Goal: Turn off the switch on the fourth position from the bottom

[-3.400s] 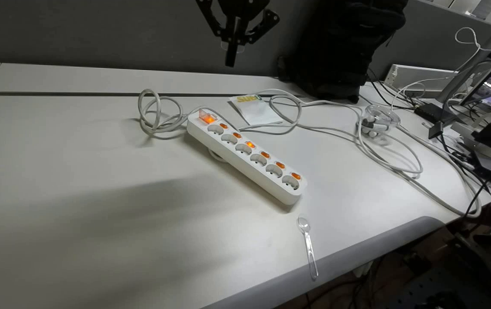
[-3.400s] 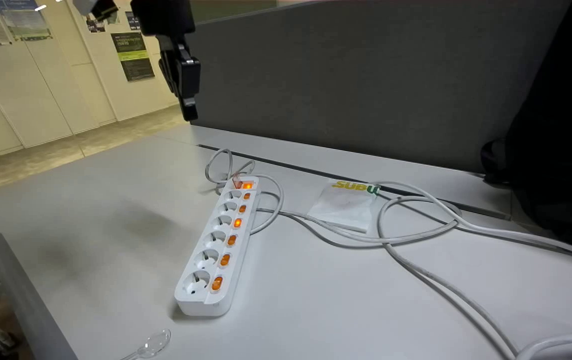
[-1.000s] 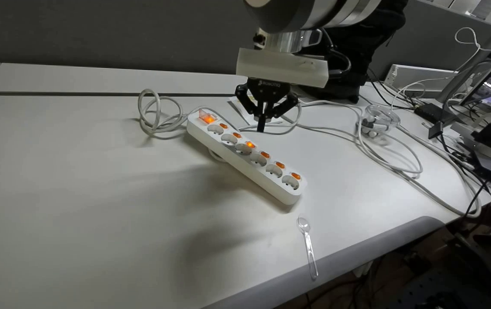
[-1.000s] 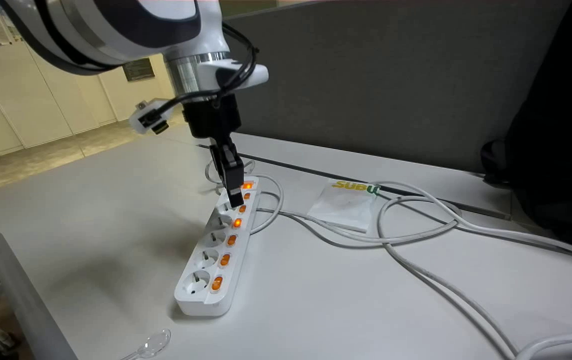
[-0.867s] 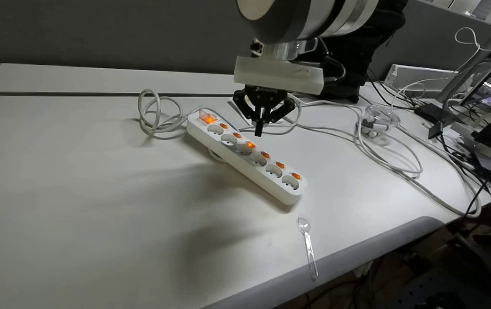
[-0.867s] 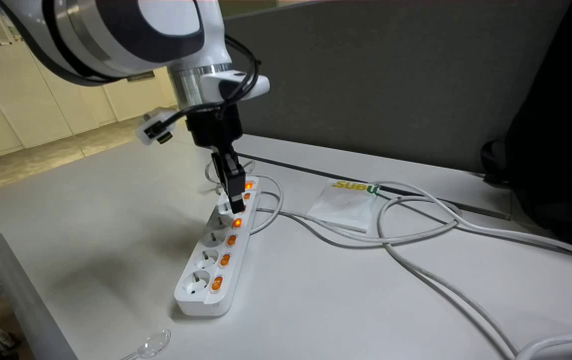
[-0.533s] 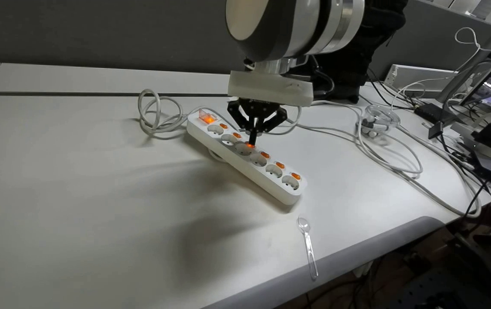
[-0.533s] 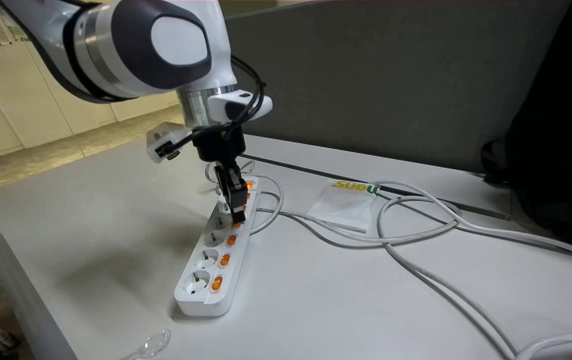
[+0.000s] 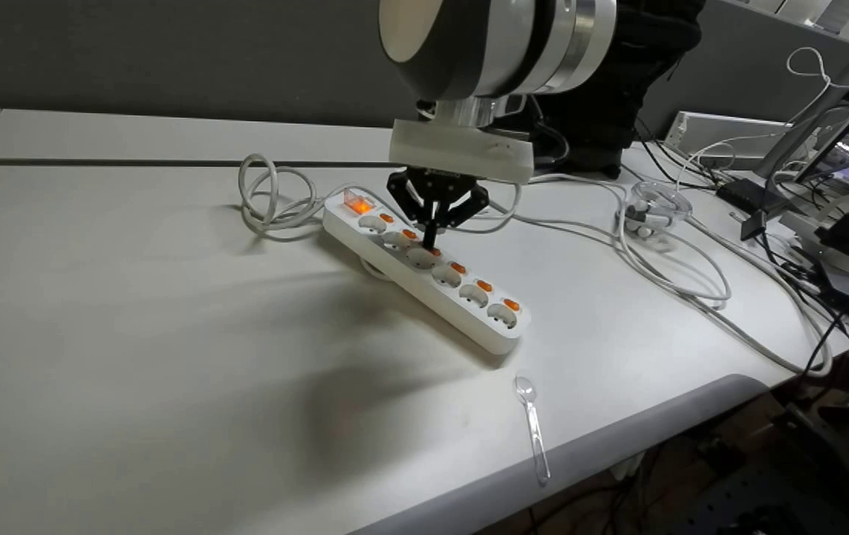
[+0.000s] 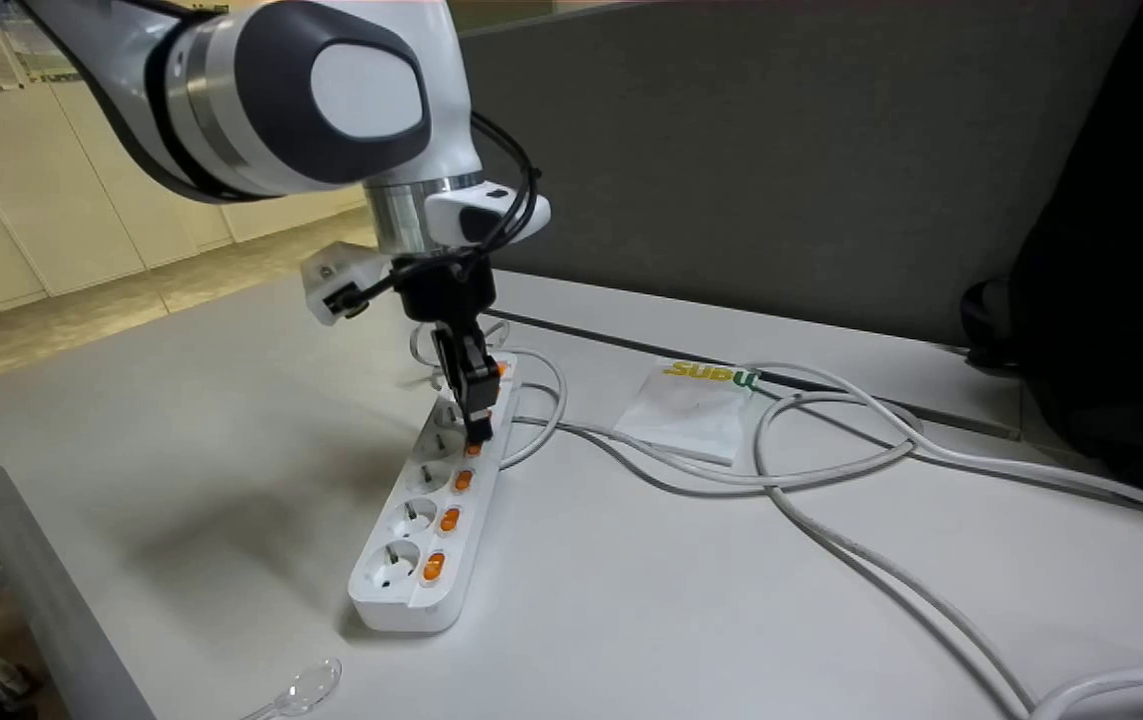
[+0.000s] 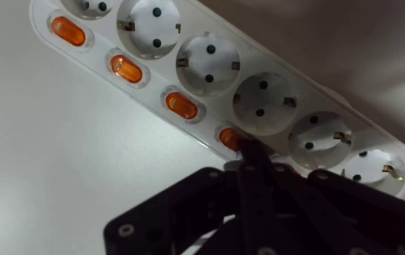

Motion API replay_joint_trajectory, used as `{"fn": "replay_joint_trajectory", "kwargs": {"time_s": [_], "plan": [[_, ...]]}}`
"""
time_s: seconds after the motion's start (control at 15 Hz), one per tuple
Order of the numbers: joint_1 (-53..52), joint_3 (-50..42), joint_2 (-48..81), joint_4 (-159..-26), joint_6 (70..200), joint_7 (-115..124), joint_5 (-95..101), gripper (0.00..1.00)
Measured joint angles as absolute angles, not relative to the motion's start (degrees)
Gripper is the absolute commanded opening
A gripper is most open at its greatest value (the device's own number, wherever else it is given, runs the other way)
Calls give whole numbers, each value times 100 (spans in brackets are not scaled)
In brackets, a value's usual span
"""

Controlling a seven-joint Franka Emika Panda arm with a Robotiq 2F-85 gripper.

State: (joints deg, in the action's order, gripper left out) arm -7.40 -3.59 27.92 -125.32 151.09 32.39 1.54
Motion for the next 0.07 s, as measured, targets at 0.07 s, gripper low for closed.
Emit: {"fn": "replay_joint_trajectory", "kwargs": {"time_s": [0.07], "plan": [[-730, -353, 2795, -12513, 15051, 3180, 25, 0]]}}
